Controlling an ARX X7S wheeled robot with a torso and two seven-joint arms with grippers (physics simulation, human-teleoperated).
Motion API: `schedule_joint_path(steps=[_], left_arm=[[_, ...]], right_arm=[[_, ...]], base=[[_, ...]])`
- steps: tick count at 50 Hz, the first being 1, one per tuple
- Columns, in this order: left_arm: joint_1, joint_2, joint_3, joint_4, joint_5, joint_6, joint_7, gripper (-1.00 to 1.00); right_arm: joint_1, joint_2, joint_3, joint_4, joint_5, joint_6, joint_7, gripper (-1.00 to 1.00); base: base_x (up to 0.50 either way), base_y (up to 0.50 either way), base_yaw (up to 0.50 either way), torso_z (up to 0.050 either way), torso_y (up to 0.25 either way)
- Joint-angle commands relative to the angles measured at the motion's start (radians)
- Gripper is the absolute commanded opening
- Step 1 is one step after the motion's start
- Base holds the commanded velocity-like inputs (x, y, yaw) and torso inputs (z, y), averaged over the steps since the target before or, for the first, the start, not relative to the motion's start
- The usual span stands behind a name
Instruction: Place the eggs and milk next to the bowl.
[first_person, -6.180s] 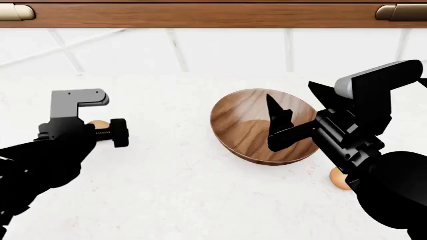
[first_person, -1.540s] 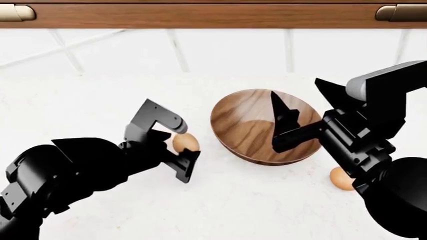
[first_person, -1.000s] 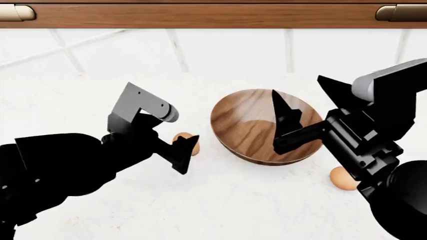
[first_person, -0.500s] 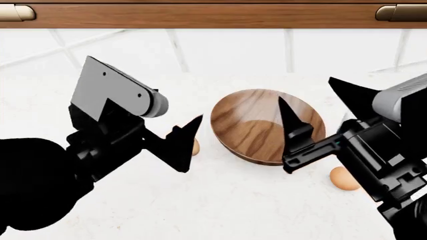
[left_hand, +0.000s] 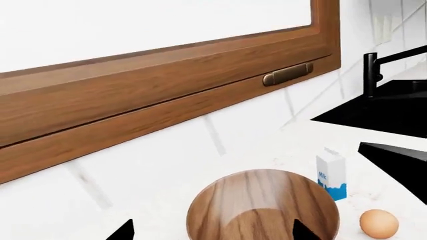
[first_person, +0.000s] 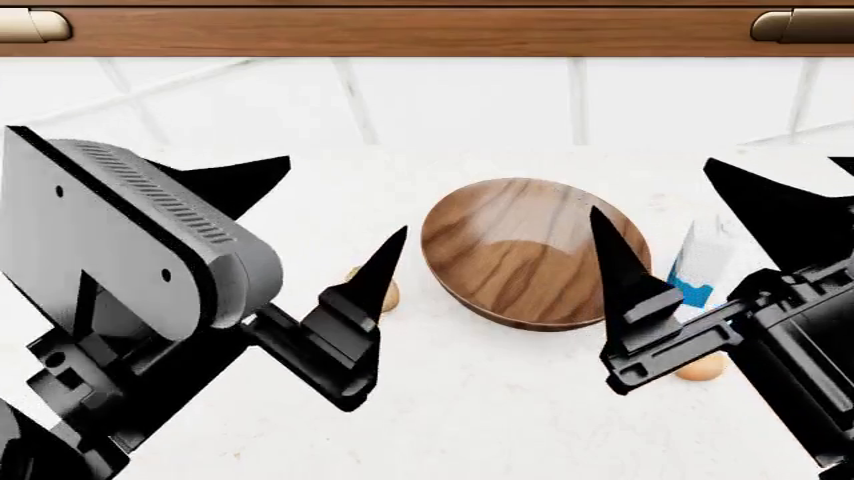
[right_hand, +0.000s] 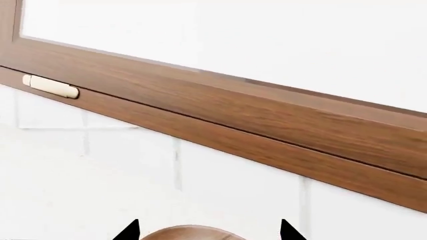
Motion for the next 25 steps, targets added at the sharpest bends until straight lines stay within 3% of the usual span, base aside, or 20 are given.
schedule_joint_path(steps=[1, 15, 21, 25], left_arm=[[0.024, -0.025, -0.047, 0.071, -0.026, 0.046, -0.041, 1.00], [0.053, -0.038, -0.097, 0.181, -0.057, 0.098, -0.128, 1.00], [0.051, 0.104, -0.332, 0.183, -0.275, -0.127, -0.279, 1.00], [0.021, 0.168, -0.421, 0.182, -0.417, -0.225, -0.399, 1.00]], right_arm=[[-0.273, 0.089, 0.165, -0.050, -0.080, -0.152, -0.040, 1.00], [-0.696, -0.008, 0.557, -0.104, -0.164, -0.208, -0.129, 1.00], [-0.791, -0.058, 0.651, -0.117, -0.182, -0.236, -0.145, 1.00], [-0.873, -0.059, 0.709, -0.119, -0.200, -0.290, -0.138, 1.00]], base=[[0.00, 0.00, 0.00, 0.000, 0.000], [0.00, 0.00, 0.00, 0.000, 0.000], [0.00, 0.00, 0.00, 0.000, 0.000], [0.00, 0.00, 0.00, 0.000, 0.000]])
